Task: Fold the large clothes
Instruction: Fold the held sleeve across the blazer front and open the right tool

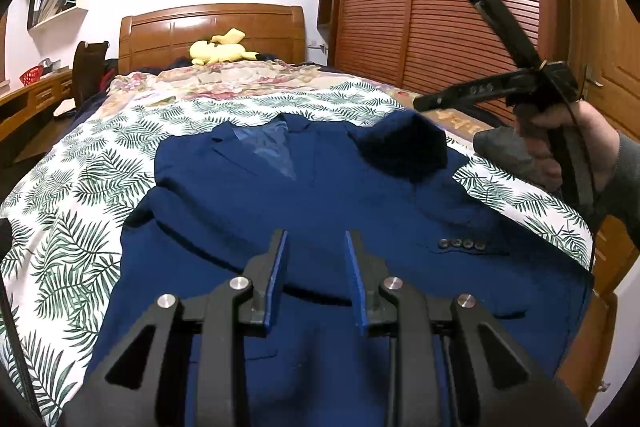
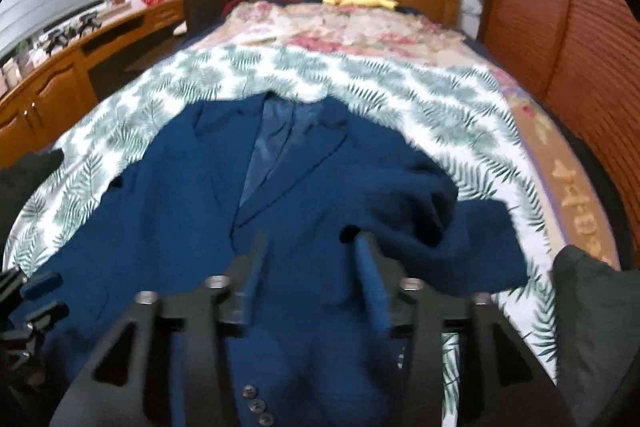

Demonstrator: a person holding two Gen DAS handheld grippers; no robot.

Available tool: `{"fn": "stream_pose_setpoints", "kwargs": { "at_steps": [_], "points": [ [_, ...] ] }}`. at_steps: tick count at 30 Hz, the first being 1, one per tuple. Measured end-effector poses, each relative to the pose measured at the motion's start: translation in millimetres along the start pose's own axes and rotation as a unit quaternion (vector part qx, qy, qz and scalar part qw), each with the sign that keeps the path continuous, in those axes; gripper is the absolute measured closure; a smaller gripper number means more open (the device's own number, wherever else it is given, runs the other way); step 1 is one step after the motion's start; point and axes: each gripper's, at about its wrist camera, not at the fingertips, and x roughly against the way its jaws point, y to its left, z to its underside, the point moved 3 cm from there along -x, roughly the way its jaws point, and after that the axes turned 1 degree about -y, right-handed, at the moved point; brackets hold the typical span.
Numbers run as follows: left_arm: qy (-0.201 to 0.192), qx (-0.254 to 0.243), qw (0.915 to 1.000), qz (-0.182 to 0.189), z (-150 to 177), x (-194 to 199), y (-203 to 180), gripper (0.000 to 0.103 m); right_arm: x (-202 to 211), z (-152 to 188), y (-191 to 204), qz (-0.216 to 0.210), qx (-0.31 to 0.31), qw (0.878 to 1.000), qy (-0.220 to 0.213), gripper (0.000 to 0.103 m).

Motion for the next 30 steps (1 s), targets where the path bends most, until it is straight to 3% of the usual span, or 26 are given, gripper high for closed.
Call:
{"fn": "stream_pose_setpoints", "kwargs": {
  "at_steps": [4, 12, 20, 30],
  "points": [
    [-0.002, -0.003, 1.0, -0.001, -1, 1, 0, 0.076, 12, -7, -9, 0.018, -0.001, 1.0, -0.02, 0.043],
    [-0.001, -0.002, 1.0, -0.002, -1, 0, 0, 0.076, -9, -2, -58, 0.065, -0.045, 0.997, -0.006, 0.041],
    [0.001, -0.003, 1.0, -0.002, -1, -1, 0, 0.076, -40, 16, -121, 0.112, -0.101, 0.988, 0.028, 0.037],
    [0.008, -0.005, 1.0, -0.002, 1, -7, -2, 0.076, -87, 58, -184, 0.149, -0.178, 0.968, 0.091, 0.036]
  ]
}}
